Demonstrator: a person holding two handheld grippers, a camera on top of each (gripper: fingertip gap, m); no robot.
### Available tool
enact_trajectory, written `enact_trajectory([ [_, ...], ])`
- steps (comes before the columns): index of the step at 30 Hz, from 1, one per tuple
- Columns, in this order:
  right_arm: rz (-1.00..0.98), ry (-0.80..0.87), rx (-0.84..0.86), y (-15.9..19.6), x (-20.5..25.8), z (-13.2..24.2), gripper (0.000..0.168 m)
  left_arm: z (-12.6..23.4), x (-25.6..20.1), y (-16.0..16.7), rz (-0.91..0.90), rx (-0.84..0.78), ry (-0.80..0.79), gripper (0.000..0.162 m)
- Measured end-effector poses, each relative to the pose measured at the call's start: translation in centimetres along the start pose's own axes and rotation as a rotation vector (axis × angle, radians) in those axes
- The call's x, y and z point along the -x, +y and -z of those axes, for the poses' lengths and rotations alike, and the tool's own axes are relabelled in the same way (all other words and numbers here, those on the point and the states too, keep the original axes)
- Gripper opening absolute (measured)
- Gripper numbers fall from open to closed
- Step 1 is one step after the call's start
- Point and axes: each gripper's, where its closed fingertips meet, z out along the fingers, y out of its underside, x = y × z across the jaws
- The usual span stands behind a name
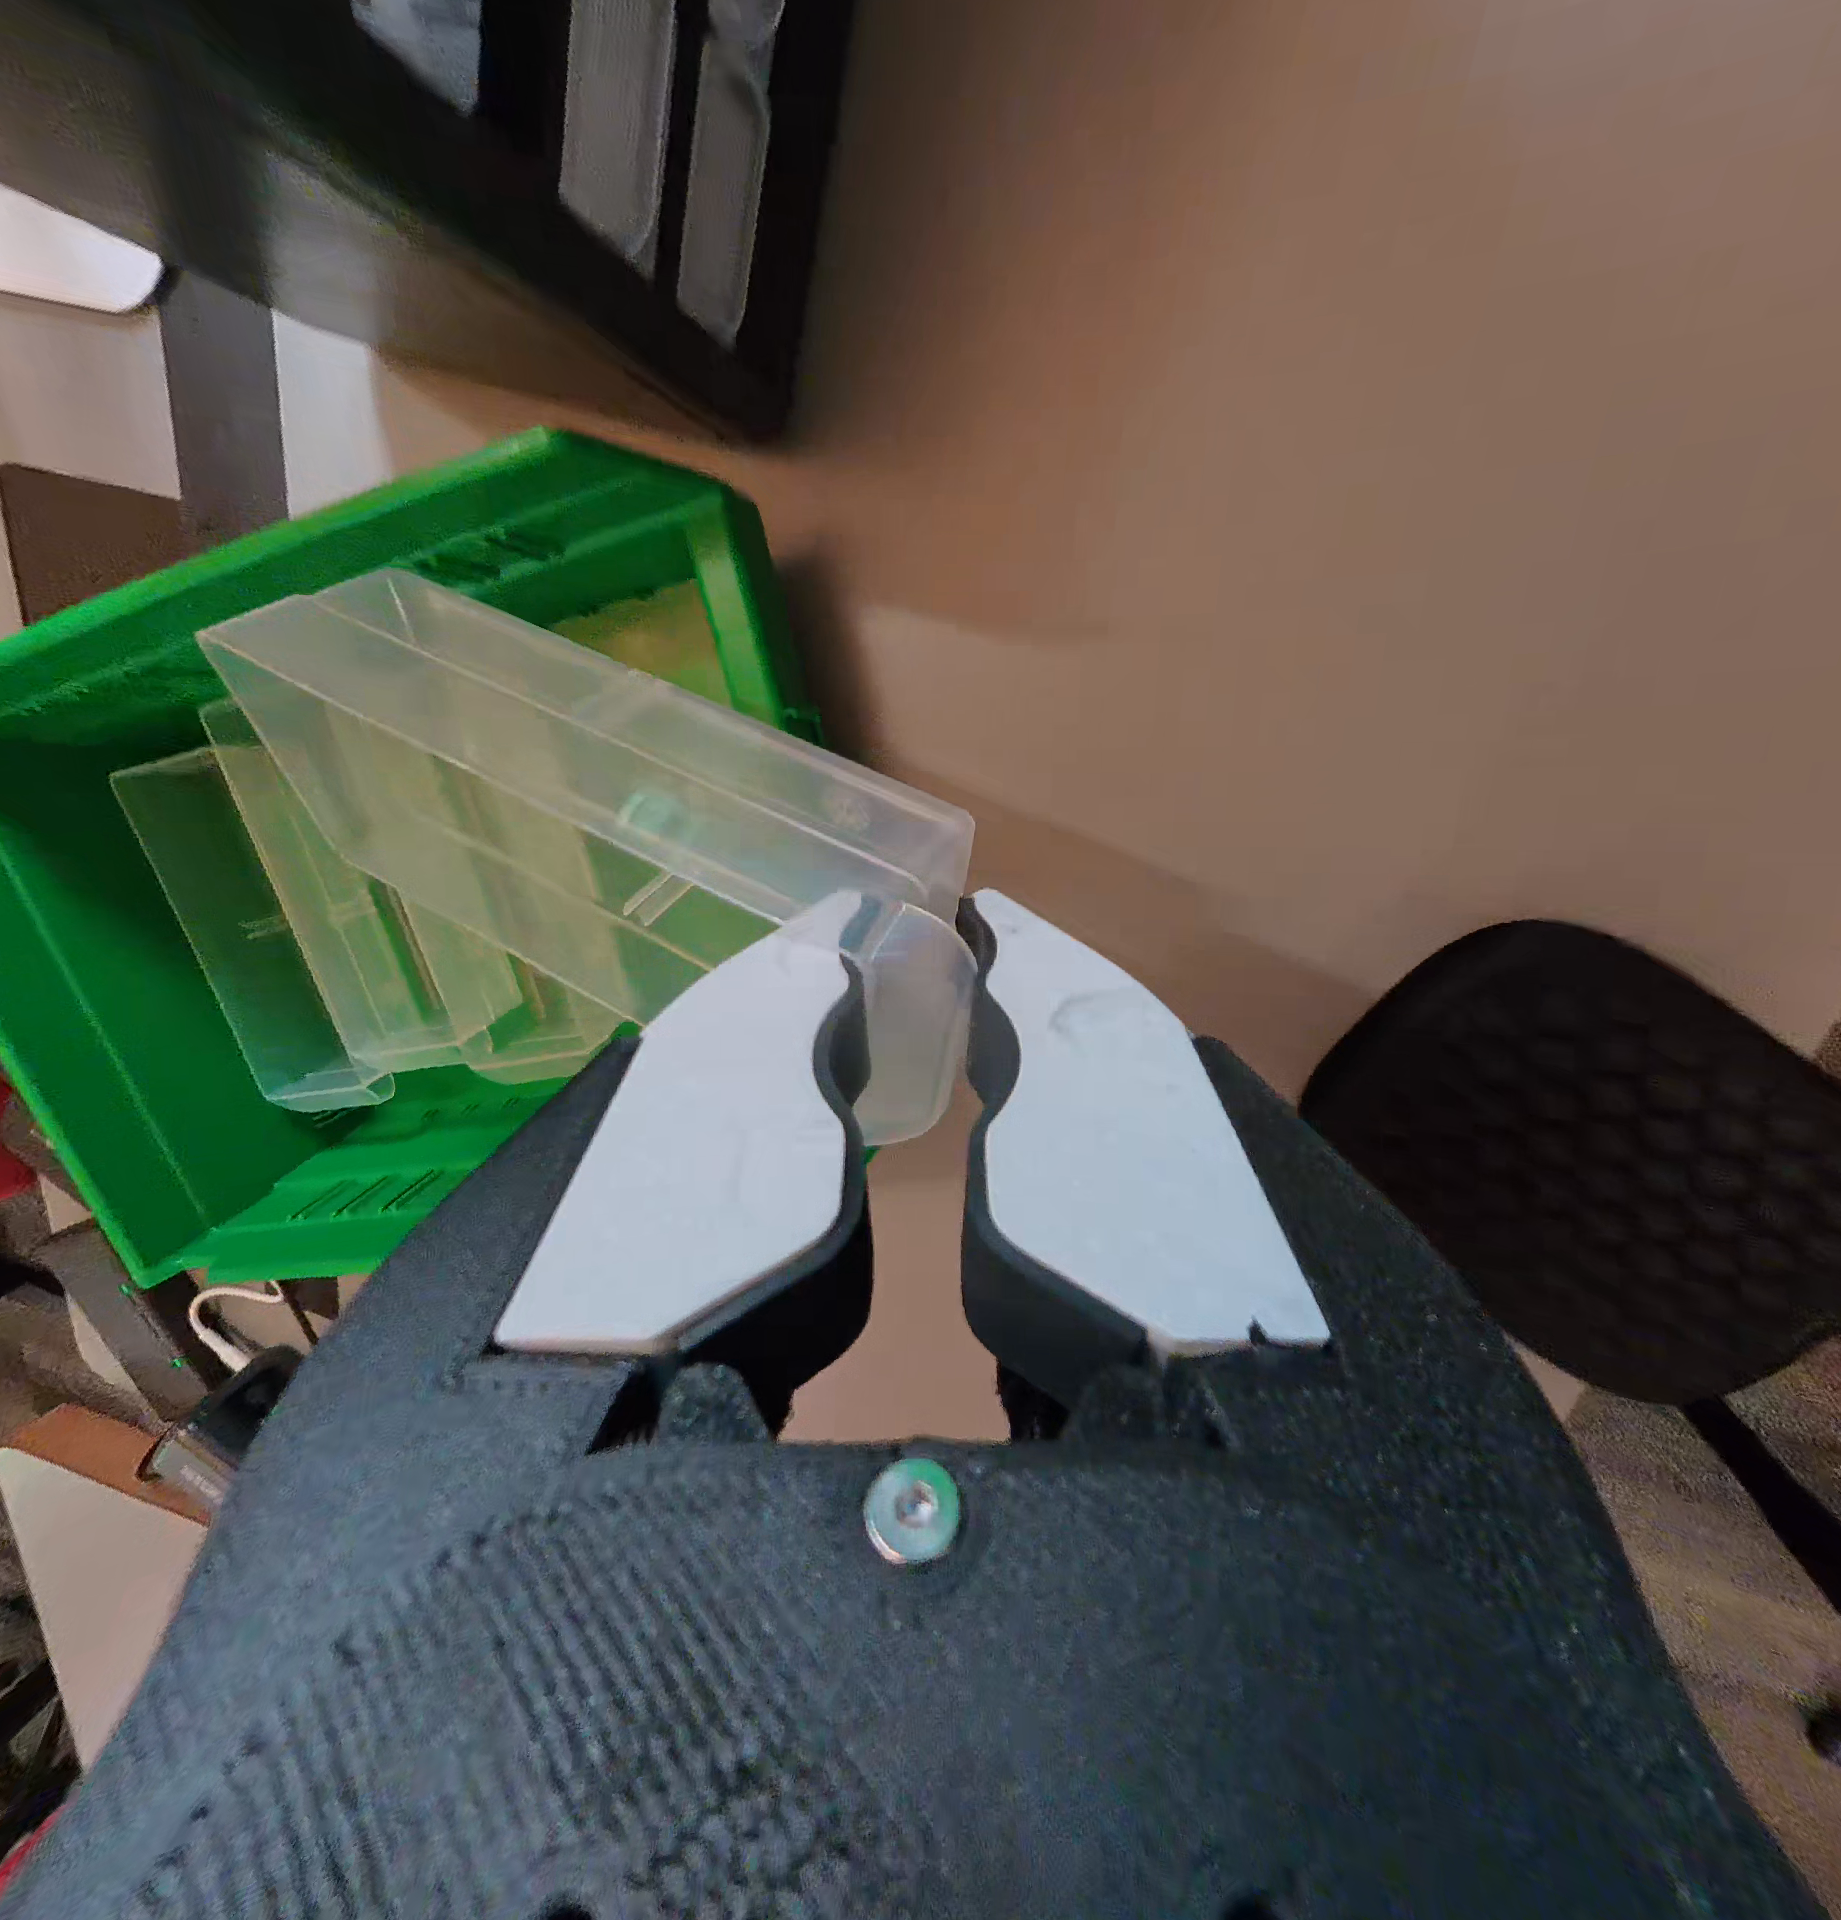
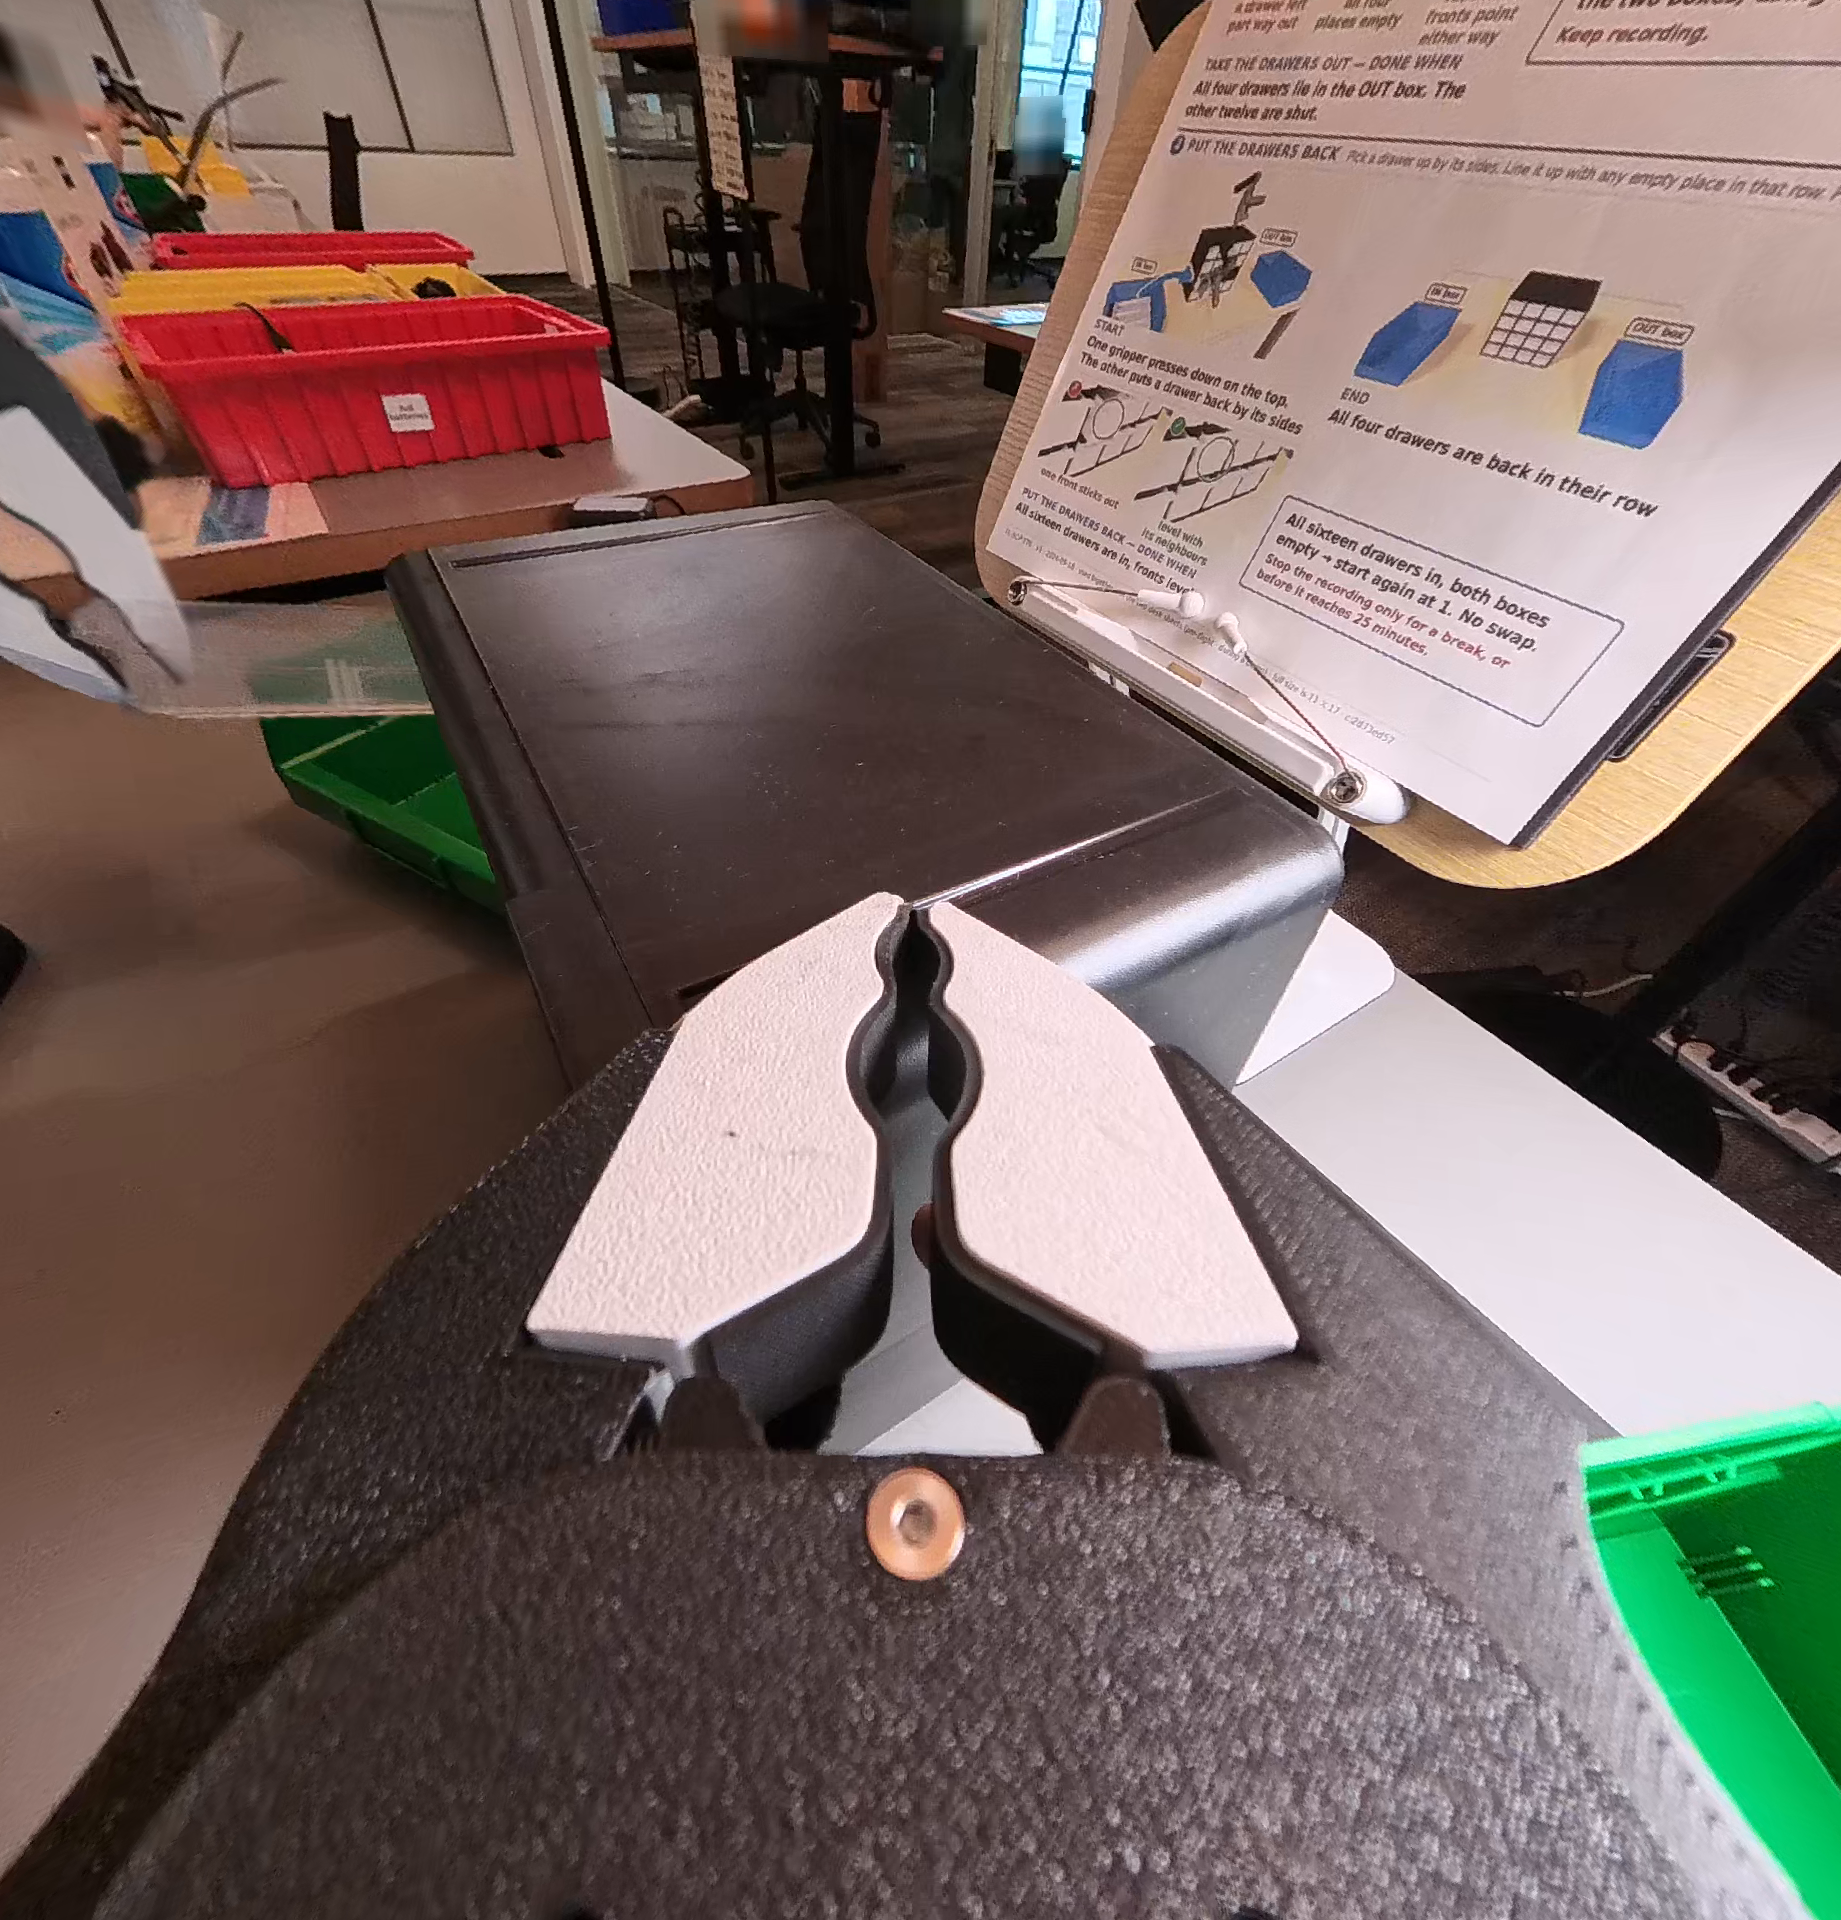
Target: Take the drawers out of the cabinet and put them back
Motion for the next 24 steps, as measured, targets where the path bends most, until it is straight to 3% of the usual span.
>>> enact_trajectory([
  [9,-0.003,0.016,0.016,0.0,0.0,0.0,0.0,3.8,-5.9,-6.6,0.026,-0.14,0.095,0.014],
  [16,0.019,0.038,0.032,0.1,0.1,0.1,0.0,1.8,-7.3,-10.4,0.021,-0.123,0.154,0.014],
  [24,0.028,0.029,0.035,0.1,0.2,0.1,0.0,-1.2,-6.5,-12.2,0.036,0.024,0.164,0.014],
])
